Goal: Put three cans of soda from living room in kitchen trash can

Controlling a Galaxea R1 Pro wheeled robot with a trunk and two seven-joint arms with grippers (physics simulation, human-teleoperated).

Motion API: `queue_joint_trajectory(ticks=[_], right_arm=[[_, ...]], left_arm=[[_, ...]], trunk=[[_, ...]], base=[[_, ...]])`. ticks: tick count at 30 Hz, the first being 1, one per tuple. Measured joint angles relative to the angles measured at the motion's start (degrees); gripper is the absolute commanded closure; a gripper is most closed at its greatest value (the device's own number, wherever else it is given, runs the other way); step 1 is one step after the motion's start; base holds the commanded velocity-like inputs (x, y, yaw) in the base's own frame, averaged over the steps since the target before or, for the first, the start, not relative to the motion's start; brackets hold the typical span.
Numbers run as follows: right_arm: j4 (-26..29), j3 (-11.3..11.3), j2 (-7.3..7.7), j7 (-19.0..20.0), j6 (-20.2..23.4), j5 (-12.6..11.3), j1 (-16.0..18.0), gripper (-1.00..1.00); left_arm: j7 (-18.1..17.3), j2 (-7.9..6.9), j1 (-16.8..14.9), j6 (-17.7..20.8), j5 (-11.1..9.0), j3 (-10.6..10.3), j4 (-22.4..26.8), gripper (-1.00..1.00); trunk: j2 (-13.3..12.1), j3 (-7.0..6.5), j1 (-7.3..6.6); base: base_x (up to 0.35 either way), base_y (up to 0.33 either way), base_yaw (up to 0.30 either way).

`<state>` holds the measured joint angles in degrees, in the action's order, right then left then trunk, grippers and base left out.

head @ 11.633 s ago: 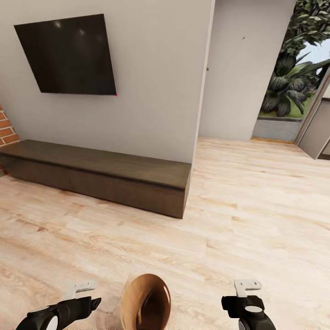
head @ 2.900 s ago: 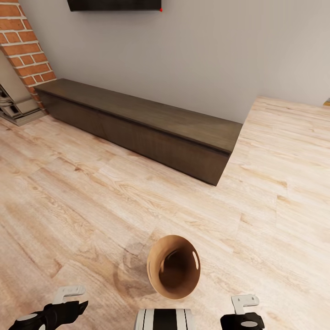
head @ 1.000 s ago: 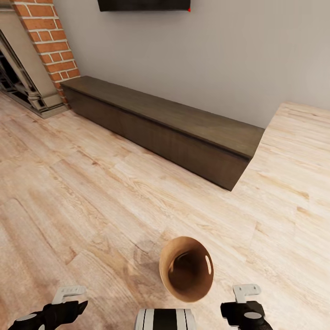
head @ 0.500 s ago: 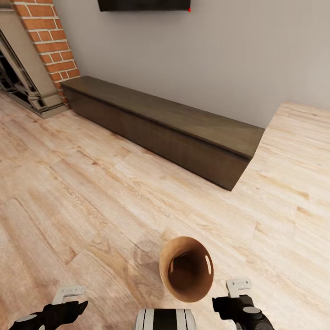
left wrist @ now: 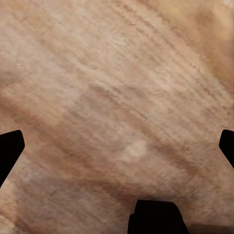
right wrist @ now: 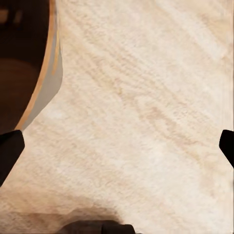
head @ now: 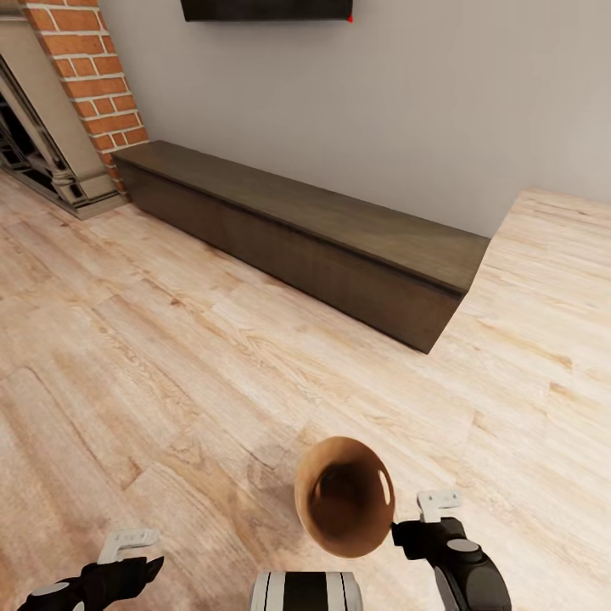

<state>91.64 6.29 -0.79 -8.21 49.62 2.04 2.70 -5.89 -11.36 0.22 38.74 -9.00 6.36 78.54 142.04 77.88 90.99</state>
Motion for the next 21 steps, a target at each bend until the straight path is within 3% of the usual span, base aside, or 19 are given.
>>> queue_joint_trajectory(ticks=[21], right_arm=[[-1.3, -0.1, -0.41, 0.2, 1.0, 0.8, 2.3, -1.00]], left_arm=[[-0.1, -0.01, 0.0, -0.1, 0.0, 0.0, 0.6, -1.00]], trunk=[[0.0, 0.00, 0.01]], base=[[0.000, 0.000, 0.000]])
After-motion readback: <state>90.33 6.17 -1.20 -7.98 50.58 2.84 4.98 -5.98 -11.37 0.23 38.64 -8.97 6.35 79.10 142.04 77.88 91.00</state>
